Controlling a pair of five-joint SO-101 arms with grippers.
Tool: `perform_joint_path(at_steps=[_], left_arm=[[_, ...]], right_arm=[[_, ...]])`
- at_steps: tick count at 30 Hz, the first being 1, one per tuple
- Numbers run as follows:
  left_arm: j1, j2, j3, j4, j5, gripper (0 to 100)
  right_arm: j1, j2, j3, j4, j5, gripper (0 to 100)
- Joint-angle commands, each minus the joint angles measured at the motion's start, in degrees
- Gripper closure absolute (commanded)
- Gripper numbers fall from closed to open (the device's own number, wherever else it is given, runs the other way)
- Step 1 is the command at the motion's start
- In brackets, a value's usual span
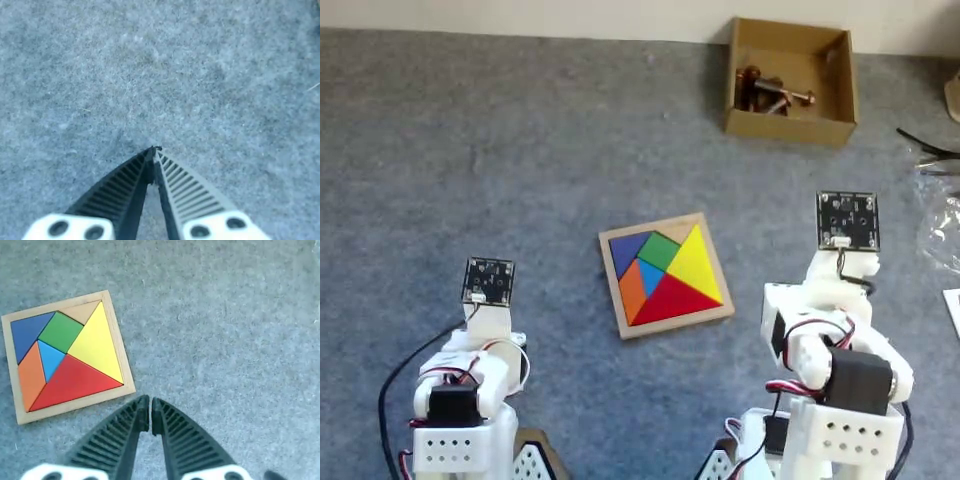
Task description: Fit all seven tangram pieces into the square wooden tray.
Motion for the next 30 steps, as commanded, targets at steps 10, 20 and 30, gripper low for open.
perform_joint_path(at_steps=[10,20,30], left_arm=[[-0.3,-0.7,1.3,0.4,0.6,99],[-0.3,-0.7,1.3,0.4,0.6,99],[-0.3,-0.7,1.3,0.4,0.6,99]], right_arm=[[0.4,-21.9,14.5,-5.5,1.2,99.3],[0.3,-27.0,26.4,-11.3,4.1,99.3],[0.3,-27.0,28.9,-12.0,4.0,99.3]])
